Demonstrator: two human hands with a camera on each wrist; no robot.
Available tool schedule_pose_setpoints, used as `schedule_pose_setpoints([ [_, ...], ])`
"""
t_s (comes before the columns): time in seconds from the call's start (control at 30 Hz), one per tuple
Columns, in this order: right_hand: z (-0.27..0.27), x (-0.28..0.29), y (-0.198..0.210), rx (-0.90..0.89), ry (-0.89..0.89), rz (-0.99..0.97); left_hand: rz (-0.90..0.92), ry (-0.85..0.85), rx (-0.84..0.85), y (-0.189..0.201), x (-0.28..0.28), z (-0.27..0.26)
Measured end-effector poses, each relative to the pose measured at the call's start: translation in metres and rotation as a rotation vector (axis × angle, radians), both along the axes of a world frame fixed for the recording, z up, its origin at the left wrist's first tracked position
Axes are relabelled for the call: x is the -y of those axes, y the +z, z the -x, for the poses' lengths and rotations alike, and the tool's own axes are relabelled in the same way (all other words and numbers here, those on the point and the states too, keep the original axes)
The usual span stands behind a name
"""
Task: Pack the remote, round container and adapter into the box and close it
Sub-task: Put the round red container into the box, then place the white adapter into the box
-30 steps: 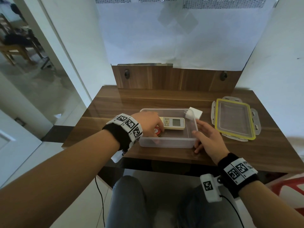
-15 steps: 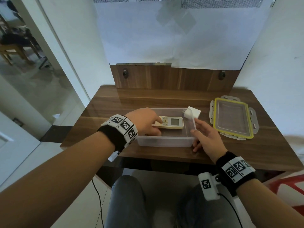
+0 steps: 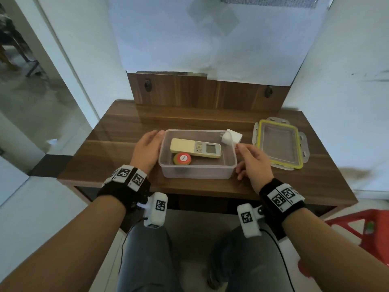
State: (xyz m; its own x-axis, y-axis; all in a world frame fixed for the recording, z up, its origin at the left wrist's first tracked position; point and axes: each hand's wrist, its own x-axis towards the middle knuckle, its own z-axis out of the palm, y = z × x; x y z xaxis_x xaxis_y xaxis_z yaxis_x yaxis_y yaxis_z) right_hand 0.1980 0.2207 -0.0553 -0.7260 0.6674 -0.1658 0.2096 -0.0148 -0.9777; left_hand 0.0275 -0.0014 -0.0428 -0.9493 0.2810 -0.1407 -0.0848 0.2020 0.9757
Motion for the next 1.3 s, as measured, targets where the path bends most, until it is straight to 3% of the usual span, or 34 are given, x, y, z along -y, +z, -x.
schedule_pose_setpoints([
  [0.27,0.007,-0.045,0.021,0.152,0.079,-0.640,-0.159,0.036,0.060,-0.019,-0.004,-0.024],
  [0.43,0.024,-0.062,0.030,0.313,0.208,-0.830,-0.141,-0.009,-0.017,-0.023,0.000,-0.028],
  [0.7,0.059,-0.065,0.027,0.491,0.404,-0.979,-0.134,-0.007,-0.021,-0.021,0.002,-0.026],
  [1.07,0.071,-0.064,0.034,0.588,0.410,-1.013,-0.101,0.059,-0.053,-0.020,0.000,-0.026],
  [1.3,0.062,-0.065,0.050,0.426,0.193,-0.981,-0.113,0.096,-0.033,-0.019,-0.005,-0.029],
])
